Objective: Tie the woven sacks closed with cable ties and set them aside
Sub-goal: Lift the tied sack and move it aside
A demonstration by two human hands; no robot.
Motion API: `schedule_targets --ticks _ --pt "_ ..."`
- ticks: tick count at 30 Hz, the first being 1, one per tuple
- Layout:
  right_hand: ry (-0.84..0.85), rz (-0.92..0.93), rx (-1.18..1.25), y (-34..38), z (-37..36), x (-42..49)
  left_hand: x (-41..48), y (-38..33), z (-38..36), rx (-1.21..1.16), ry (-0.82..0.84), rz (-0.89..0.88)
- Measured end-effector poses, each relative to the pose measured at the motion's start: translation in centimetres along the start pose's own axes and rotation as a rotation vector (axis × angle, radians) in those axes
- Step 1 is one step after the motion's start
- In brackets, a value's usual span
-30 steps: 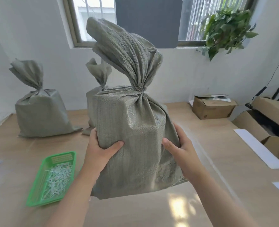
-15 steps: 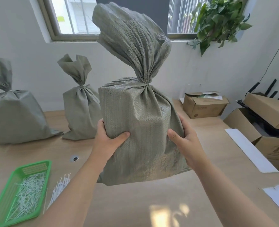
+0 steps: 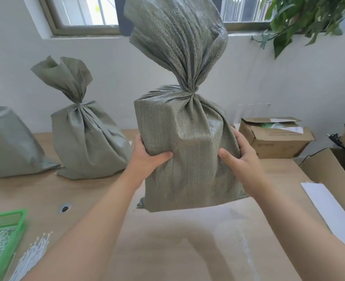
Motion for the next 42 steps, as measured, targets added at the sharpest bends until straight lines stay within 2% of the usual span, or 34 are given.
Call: schedule_targets --ticks 10,21,33,42 --pt "0.020 -0.024 -0.044 -7.7 3.5 9.9 11.3 3.6 -5.2 0.041 0.019 0.056" --pt "0.031 -0.023 -0.032 -15.3 1.6 17.8 20.6 6.1 -5.2 0.079 0.026 0.020" --pt "0.088 -0.040 -0.151 -20.2 -0.5 20.1 23.1 12.0 -4.0 0.083 -0.025 0.049" --pt "0.133 -0.076 -0.215 -20.8 0.1 20.5 24.6 12.1 -3.3 0.166 0.012 0.059"
Point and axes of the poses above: each hand's wrist, its own x-axis towards the middle knuckle, its own z-axis out of the back of the hand, y = z × x, the point moved 5 cm from there along x, towards the middle knuckle, and after that the axes turned 2 degrees about z, right-handed, at the moved point
